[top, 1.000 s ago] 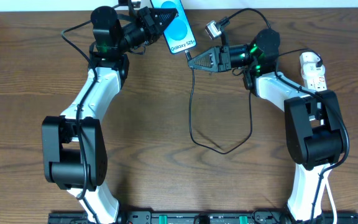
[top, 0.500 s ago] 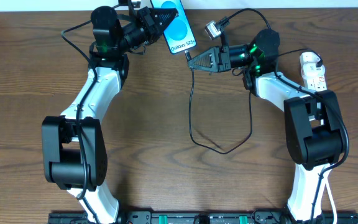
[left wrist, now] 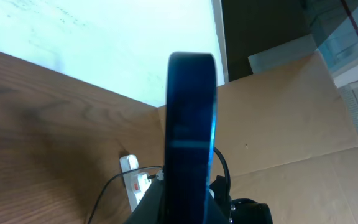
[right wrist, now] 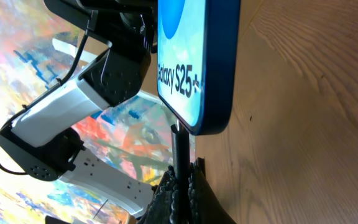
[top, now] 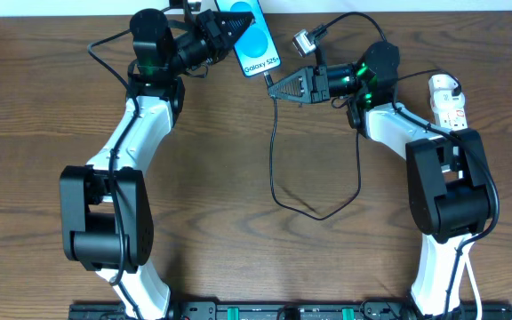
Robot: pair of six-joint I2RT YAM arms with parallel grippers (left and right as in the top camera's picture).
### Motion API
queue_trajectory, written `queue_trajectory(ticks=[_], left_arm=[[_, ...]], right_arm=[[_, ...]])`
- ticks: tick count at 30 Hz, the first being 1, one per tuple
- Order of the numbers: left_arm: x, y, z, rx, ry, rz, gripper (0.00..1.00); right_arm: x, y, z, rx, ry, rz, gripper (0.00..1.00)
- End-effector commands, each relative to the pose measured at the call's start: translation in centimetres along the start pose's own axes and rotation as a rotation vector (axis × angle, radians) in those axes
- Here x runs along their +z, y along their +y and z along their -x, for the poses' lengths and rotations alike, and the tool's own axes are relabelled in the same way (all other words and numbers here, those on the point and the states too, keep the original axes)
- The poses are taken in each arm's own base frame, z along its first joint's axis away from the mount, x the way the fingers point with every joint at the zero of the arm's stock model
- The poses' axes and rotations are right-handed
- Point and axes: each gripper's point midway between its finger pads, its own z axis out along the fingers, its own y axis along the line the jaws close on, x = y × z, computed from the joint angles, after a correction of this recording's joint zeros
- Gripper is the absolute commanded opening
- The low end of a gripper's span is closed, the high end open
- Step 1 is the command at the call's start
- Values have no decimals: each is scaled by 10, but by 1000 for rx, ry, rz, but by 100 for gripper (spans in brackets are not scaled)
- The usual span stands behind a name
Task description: Plug charger to phone and switch on socket
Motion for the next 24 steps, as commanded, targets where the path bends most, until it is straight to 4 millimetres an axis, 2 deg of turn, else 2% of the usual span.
queue_trajectory(ticks=[1, 10, 24], left_arm=[[-1, -23, 2, 33, 7, -39, 7], [5, -27, -5, 27, 22, -46, 7], [6, -27, -6, 26, 23, -46, 7]], right_arm=[[4, 12, 8, -27, -28, 1, 1], [4, 12, 8, -27, -29, 0, 1], [2, 12, 11, -28, -47, -4, 1]])
